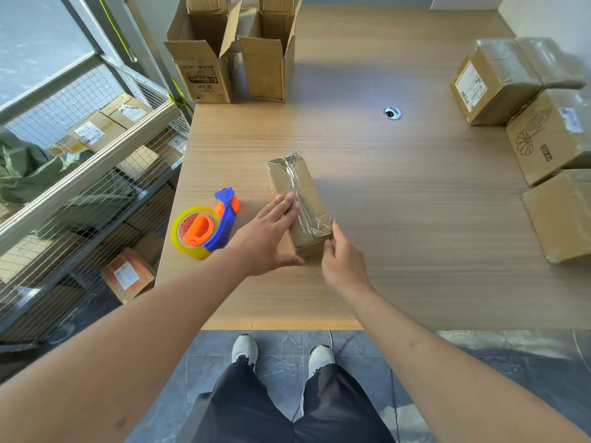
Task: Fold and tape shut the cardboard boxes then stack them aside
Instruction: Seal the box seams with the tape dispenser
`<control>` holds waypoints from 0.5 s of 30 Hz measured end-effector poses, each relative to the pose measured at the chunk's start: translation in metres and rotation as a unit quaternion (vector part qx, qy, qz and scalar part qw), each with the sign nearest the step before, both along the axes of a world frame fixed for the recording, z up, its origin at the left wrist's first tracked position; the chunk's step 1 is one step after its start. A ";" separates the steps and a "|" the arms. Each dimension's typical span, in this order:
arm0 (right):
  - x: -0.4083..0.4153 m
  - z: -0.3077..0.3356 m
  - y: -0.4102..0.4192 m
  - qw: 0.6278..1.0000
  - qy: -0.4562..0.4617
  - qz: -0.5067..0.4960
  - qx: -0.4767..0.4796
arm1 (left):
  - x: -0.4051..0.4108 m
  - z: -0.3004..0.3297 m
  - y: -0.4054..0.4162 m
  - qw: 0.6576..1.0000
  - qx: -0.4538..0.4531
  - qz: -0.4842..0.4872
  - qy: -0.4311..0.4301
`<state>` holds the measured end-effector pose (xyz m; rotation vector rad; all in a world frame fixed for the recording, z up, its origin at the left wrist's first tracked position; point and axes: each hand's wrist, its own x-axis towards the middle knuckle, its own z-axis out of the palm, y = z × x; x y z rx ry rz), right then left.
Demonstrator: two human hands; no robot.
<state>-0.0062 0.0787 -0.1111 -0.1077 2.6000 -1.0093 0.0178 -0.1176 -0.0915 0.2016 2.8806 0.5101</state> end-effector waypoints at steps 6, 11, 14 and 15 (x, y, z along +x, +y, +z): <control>0.001 0.016 -0.012 0.986 0.113 0.121 -0.015 | -0.012 0.010 -0.023 0.996 -0.062 -0.053 -0.035; -0.008 0.005 -0.027 0.962 0.186 0.163 0.111 | -0.013 0.008 -0.023 0.996 -0.060 -0.063 -0.010; -0.007 -0.006 -0.031 0.945 0.244 0.157 0.154 | -0.016 0.008 -0.029 0.996 -0.057 -0.071 0.009; -0.006 -0.009 -0.032 0.940 0.254 0.159 0.163 | -0.015 0.008 -0.031 0.996 -0.052 -0.067 0.015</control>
